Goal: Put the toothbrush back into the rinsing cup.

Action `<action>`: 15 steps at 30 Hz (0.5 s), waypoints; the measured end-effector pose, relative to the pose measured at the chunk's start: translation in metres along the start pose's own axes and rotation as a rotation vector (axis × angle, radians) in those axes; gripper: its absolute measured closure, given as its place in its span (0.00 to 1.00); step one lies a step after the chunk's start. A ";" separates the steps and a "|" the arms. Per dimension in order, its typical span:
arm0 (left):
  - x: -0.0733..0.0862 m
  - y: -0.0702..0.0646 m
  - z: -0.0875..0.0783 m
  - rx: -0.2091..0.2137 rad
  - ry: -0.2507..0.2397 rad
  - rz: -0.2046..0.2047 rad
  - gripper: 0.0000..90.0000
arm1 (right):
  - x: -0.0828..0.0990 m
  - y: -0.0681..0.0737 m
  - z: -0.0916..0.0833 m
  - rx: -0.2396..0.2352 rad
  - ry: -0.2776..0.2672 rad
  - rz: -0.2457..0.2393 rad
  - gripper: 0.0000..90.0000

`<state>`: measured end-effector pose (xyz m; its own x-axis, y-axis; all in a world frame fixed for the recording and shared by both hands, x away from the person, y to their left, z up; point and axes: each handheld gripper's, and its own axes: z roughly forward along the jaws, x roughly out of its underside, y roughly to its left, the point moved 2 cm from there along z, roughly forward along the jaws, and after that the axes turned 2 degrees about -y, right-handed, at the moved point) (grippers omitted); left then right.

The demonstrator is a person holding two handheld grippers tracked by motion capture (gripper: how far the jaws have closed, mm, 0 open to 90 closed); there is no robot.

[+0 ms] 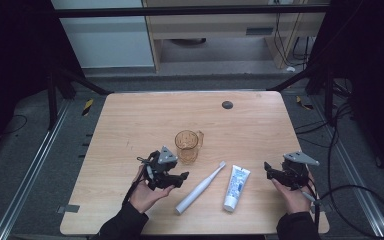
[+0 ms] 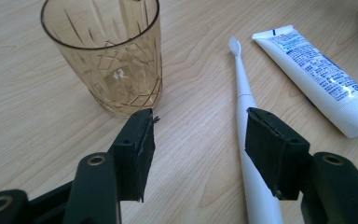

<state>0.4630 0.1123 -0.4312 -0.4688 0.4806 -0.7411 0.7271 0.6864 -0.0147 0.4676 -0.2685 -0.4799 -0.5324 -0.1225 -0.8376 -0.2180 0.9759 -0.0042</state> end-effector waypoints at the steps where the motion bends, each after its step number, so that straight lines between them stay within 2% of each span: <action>1: -0.001 -0.001 0.001 0.002 0.001 0.002 0.46 | 0.000 0.000 0.000 -0.001 0.000 -0.001 0.26; 7: -0.006 -0.009 0.011 0.015 0.028 0.025 0.46 | 0.000 0.000 0.002 -0.010 0.012 -0.001 0.27; 15: -0.014 -0.018 0.020 0.029 0.033 0.039 0.46 | 0.000 0.001 0.003 -0.014 0.017 -0.011 0.28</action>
<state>0.4664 0.0827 -0.4340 -0.4558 0.5251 -0.7187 0.7591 0.6509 -0.0058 0.4699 -0.2670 -0.4818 -0.5434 -0.1367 -0.8282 -0.2355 0.9719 -0.0059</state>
